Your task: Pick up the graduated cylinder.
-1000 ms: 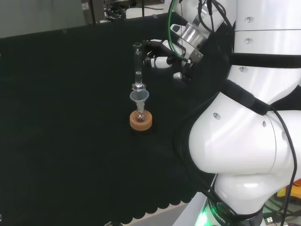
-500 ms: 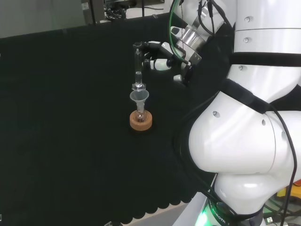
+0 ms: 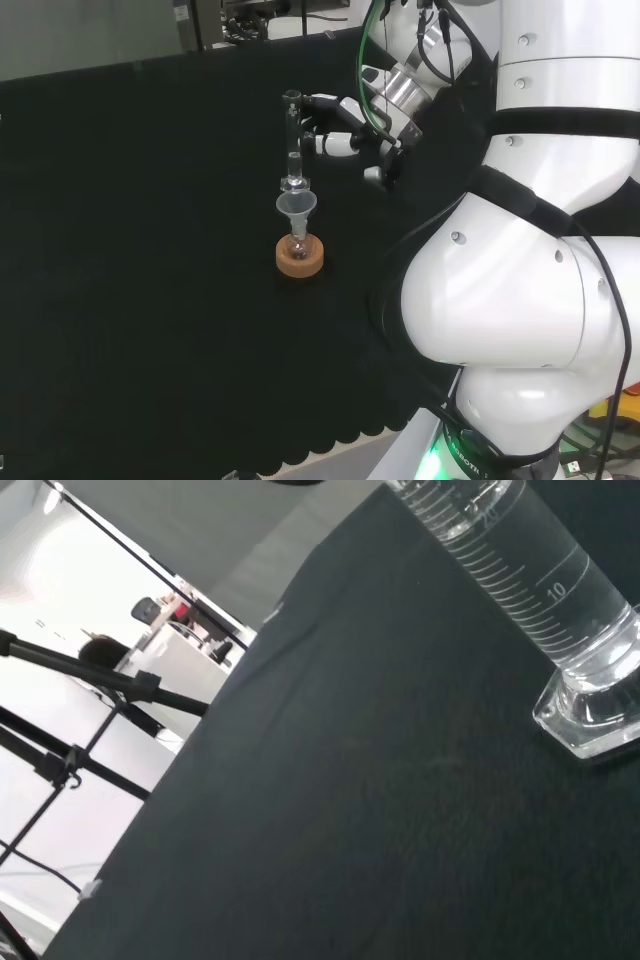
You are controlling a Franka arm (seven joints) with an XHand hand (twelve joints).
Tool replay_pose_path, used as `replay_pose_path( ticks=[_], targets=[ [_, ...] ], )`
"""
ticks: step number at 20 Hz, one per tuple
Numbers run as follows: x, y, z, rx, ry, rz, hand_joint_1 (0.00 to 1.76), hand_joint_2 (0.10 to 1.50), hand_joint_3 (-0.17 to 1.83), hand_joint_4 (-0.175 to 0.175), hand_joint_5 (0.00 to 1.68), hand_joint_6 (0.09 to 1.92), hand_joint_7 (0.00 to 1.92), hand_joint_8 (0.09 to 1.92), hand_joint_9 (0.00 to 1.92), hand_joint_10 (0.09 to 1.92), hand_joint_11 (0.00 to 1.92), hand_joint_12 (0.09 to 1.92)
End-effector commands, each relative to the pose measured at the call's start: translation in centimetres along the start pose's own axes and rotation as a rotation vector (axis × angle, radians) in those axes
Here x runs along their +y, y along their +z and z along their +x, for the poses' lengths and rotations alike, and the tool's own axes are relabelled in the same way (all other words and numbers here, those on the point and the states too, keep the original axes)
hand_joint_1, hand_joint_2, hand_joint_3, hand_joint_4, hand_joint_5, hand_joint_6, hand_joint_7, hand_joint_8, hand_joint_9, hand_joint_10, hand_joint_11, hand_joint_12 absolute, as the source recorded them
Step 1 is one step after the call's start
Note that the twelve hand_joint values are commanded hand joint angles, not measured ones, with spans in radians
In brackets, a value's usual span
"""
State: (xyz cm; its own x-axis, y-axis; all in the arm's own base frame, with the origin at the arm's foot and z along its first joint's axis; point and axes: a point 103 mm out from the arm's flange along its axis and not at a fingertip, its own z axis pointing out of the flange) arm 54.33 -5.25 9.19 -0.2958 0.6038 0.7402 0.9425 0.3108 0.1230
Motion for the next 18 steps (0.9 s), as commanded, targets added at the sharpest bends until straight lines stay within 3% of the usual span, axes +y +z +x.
replay_pose_path(
  ticks=[1, 18],
  targets=[
    [0.6, 0.8, -0.5, 0.039, -0.010, -0.003, 0.99, 1.03, -0.17, -0.035, 0.47, 0.09, 0.34, 0.62, 0.57, 0.57, 0.32, 1.31],
    [1.6, 3.1, -0.5, 0.131, -0.067, -0.033, 1.02, 1.04, -0.17, -0.035, 0.51, 0.09, 0.39, 0.62, 0.62, 0.56, 0.35, 1.31]
  ],
)
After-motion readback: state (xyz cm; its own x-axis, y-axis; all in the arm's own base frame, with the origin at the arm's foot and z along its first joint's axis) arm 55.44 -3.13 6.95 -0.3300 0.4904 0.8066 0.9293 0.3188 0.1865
